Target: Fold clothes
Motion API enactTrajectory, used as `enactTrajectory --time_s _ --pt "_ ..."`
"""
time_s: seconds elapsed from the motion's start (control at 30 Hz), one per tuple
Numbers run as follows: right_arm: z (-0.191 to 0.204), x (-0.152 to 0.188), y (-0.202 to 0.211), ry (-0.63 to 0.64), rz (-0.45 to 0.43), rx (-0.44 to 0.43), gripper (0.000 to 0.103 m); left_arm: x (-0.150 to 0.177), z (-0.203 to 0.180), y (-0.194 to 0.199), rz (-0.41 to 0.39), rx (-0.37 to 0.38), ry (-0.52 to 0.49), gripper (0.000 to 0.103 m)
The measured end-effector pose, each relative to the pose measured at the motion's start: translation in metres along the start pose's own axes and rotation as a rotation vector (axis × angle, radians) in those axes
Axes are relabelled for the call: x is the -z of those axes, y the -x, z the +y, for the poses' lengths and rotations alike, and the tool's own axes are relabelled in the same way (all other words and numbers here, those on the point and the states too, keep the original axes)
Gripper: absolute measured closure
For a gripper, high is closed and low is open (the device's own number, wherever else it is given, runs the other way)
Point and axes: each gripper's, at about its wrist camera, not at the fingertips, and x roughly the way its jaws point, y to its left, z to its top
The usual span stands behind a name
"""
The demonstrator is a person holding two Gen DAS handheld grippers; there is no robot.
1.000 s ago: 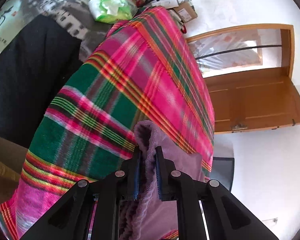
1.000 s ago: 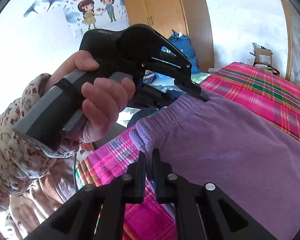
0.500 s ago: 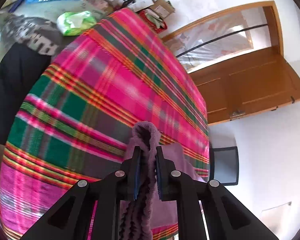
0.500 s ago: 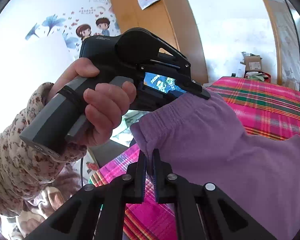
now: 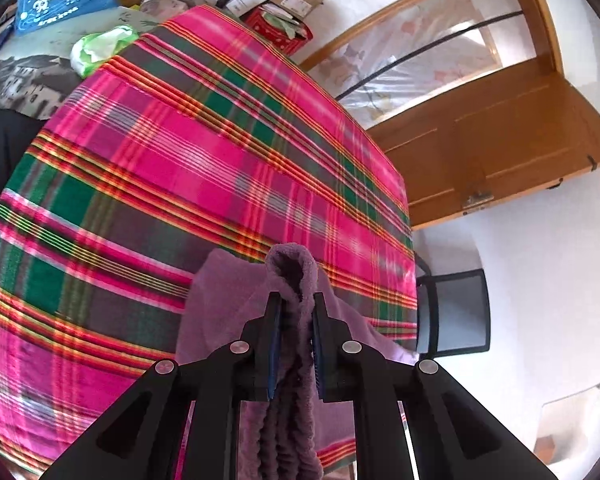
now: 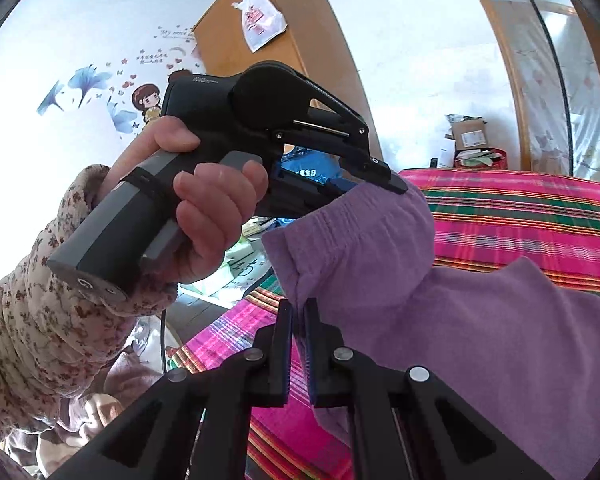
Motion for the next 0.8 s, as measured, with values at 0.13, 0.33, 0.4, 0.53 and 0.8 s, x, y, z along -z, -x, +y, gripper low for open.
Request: enactTrajectory --time_s 0.13,0.33,0.4,0.53,0.8 --pt "-0.012 0.001 0.014 -0.019 -0.015 0.017 0.097 0.004 -0.015 -0.008 0.005 -0.006 -0.017 0.089" --pt "-0.031 0.003 0.036 -0.058 -0.040 0.037 0.098 0.011 -0.039 -0.025 0.018 -0.016 -0.032 0.089" --pt "-0.035 0.004 0.043 -0.075 -0.053 0.040 0.098 0.013 -0.046 -0.032 0.031 -0.024 -0.043 0.089" --pt "-0.048 0.006 0.055 -0.100 -0.067 0.062 0.098 0.017 -0.061 -0.045 0.049 -0.022 -0.060 0.089" --pt "-0.081 0.014 0.072 -0.183 -0.076 0.101 0.098 0.028 -0.067 -0.083 0.106 -0.055 -0.051 0.088"
